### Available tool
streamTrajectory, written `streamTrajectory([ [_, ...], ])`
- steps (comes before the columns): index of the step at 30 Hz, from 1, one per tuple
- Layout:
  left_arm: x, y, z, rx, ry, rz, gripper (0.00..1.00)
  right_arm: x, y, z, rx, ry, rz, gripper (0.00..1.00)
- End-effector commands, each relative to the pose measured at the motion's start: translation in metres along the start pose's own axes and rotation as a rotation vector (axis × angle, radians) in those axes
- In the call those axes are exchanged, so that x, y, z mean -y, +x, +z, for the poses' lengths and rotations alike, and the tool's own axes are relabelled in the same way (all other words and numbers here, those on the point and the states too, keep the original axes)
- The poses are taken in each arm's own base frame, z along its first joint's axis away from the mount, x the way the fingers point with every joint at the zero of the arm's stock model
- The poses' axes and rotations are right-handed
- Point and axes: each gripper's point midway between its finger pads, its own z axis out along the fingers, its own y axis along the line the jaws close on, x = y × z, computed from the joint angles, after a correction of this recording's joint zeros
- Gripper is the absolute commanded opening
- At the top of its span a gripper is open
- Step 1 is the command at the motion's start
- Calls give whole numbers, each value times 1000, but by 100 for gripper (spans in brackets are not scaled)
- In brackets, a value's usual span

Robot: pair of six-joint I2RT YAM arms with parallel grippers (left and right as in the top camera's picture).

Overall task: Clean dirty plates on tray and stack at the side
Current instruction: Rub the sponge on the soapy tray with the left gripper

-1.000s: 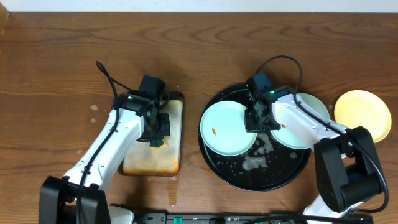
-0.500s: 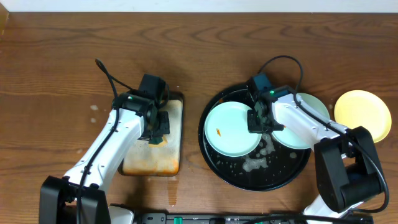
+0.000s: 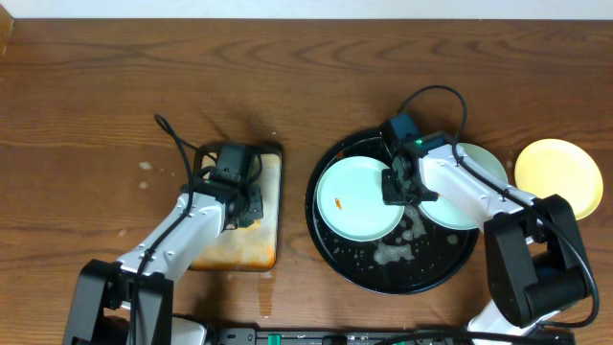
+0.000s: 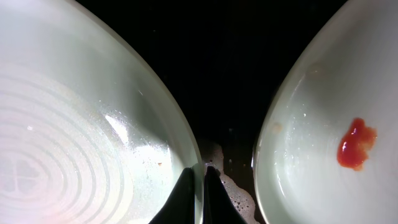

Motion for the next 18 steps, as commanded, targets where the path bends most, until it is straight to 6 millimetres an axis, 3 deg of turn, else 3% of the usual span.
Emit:
streamTrajectory([
  [1, -11, 23, 14, -50, -38, -49, 8, 23, 2, 7, -1, 104, 24, 1],
  [6, -2, 50, 27, -179, 15, -83, 8, 23, 2, 7, -2, 105, 23, 1],
  [11, -9, 67, 37, -259, -22, -107, 8, 23, 3, 7, -3, 105, 23, 1],
  [15, -8, 64, 37, -258, -18, -75, 8, 23, 4, 7, -7, 107, 22, 1],
  [18, -4, 52, 25, -259, -16, -66, 8, 23, 4, 7, -9, 108, 22, 1],
])
